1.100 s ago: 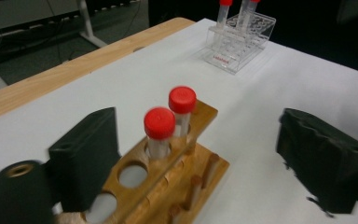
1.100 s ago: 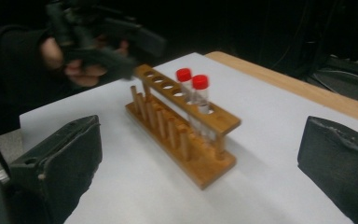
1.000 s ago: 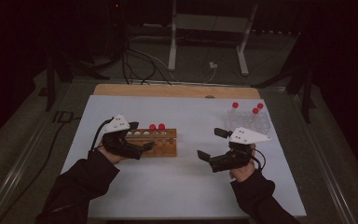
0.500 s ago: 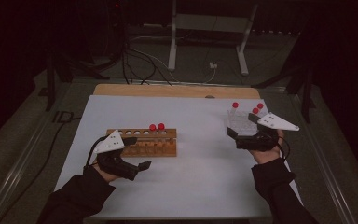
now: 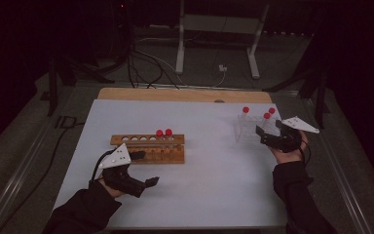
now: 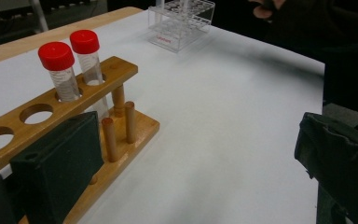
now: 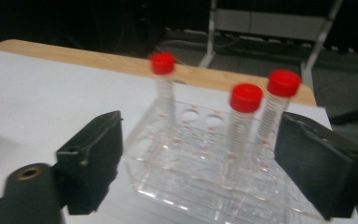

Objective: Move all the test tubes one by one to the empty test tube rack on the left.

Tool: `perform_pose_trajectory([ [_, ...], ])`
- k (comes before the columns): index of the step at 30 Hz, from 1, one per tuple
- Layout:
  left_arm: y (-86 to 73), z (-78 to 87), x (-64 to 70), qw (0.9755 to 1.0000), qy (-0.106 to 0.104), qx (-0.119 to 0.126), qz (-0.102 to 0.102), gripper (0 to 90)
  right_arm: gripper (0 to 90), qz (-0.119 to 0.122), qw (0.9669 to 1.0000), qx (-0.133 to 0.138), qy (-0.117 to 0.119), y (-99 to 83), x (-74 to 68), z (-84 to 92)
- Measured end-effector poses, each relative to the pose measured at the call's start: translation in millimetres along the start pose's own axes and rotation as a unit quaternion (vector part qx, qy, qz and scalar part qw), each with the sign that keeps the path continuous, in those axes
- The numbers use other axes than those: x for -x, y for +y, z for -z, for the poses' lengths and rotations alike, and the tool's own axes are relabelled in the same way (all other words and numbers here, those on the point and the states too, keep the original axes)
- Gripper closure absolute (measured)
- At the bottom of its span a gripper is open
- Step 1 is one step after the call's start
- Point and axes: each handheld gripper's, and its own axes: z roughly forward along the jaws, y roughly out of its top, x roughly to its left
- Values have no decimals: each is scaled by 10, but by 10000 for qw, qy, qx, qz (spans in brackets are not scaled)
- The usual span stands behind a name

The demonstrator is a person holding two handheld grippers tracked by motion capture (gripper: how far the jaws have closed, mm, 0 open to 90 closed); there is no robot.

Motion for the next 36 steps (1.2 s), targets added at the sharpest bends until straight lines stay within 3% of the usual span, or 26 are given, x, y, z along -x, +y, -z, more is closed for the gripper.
perform_pose_trajectory([
  [2,-7,-2,-2,10000,-24,-6,-2,15,224,-98,9999,-36,-97,-24,58,-57],
  [8,-10,2,-6,10000,-48,-2,-14,15,368,-71,9991,-184,-386,-54,146,-195],
  [19,-7,5,-6,10000,-72,-6,9,15,559,-154,9979,-468,-415,-90,273,-424],
  [28,-8,2,-9,10000,-59,-33,5,15,652,-120,9972,-586,-448,-55,257,-543],
  [32,-7,3,-9,10000,-63,-23,16,15,737,-103,9967,-628,-502,-58,246,-570],
  [36,-6,3,-10,10000,-81,-29,21,15,747,-61,9967,-650,-491,-35,234,-565],
])
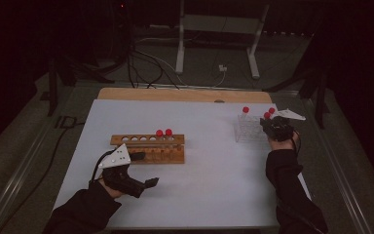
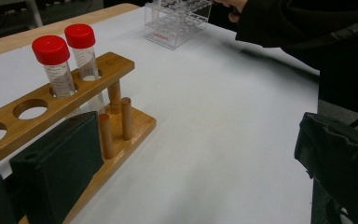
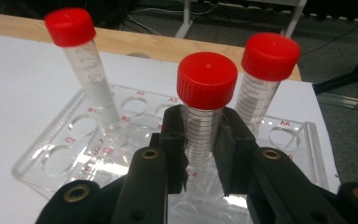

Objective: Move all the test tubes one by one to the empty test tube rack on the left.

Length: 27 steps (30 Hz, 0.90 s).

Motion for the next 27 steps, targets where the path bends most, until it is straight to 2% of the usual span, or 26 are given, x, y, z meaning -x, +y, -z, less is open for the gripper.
perform_pose_trajectory([
  [17,19,1,-2,10000,-31,-34,27,16,750,77,9996,253,80,249,10,301],
  [24,36,0,5,10000,-73,-37,35,15,751,204,9991,363,74,335,-45,436],
  [27,48,-2,15,10000,-83,-39,26,15,750,236,9988,385,184,362,-81,485],
])
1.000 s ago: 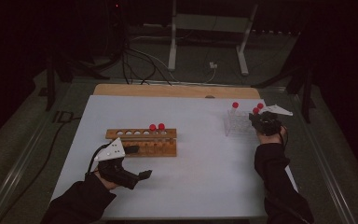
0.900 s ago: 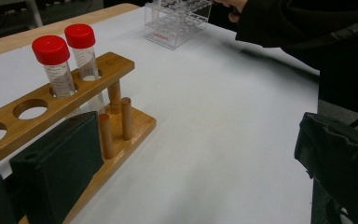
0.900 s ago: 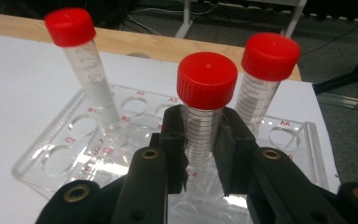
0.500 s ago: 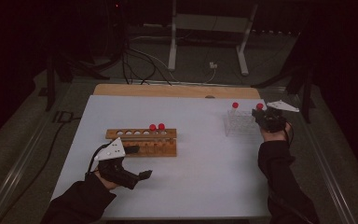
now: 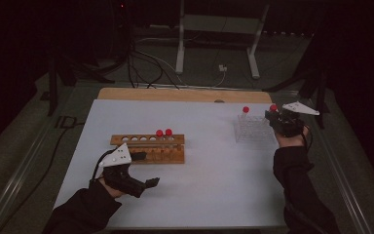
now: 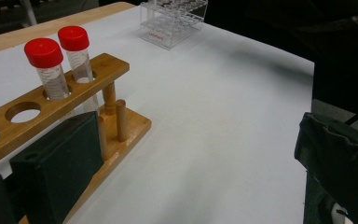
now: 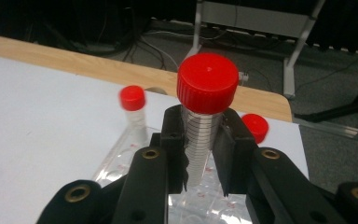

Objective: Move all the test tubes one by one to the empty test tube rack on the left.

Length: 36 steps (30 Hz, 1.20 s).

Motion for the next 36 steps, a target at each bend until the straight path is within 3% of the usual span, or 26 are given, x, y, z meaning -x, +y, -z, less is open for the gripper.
perform_pose_trajectory([
  [10,46,11,17,10000,-54,35,-24,16,750,330,9986,25,409,44,-303,116],
  [18,75,-12,35,9999,-114,10,-34,16,751,575,9941,21,920,39,-606,197],
  [30,157,-90,91,9996,-233,14,-140,16,750,960,9812,-51,1672,-83,-1080,317],
  [36,187,-135,121,9993,-300,32,-200,16,750,1212,9707,-84,2072,-154,-1353,400],
])
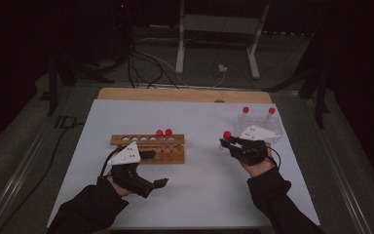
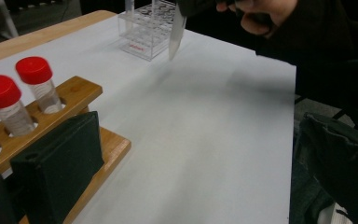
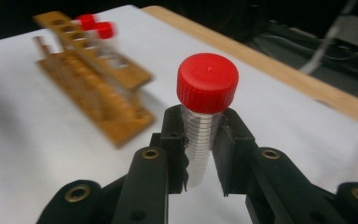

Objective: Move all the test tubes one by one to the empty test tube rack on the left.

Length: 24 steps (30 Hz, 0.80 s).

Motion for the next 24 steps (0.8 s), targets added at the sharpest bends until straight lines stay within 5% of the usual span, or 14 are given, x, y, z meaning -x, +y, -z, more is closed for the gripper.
perform_pose_trajectory([
  [15,124,-100,79,9997,-165,64,-164,40,751,444,9932,-320,1030,-80,-632,-201],
  [24,223,-187,139,9989,-300,136,-322,116,751,567,9869,-431,1444,-84,-854,-272],
])
